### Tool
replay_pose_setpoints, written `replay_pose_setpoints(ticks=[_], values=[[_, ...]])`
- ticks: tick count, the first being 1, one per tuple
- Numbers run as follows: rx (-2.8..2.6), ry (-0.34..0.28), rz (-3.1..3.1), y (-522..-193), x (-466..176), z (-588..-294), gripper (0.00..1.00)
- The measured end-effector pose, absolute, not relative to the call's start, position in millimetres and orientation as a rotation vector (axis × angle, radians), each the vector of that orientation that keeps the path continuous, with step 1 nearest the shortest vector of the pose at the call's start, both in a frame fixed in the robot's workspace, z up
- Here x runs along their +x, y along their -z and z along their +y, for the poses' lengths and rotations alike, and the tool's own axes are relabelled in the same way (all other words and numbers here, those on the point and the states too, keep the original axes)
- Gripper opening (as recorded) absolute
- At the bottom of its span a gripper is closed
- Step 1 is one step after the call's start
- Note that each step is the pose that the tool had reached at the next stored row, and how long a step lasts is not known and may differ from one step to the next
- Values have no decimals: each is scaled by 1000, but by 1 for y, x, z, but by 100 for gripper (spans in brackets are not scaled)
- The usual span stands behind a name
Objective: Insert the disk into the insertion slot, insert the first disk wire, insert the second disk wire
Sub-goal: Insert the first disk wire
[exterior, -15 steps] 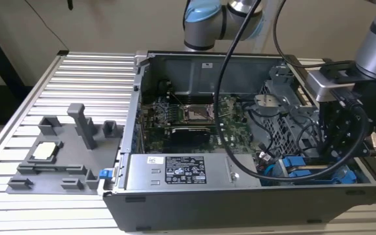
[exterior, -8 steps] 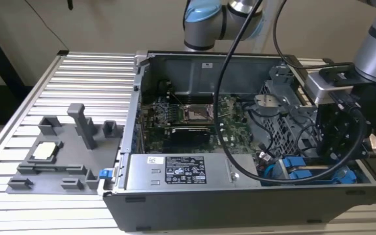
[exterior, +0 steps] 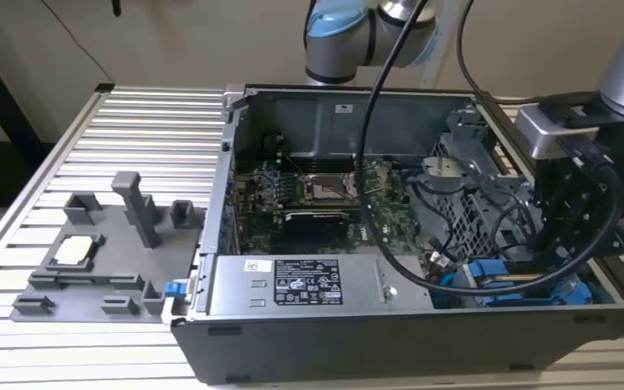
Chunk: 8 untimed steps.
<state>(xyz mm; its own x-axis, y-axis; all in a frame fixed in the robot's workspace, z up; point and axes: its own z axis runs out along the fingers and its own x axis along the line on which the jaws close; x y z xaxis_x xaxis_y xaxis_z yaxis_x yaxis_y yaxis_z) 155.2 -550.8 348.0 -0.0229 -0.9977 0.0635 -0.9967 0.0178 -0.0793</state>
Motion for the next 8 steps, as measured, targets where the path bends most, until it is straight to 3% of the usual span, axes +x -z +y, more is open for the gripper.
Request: replay_pose_setpoints(ticks=[8], values=[[-2189,158,2234,-381,155,-551,26]])
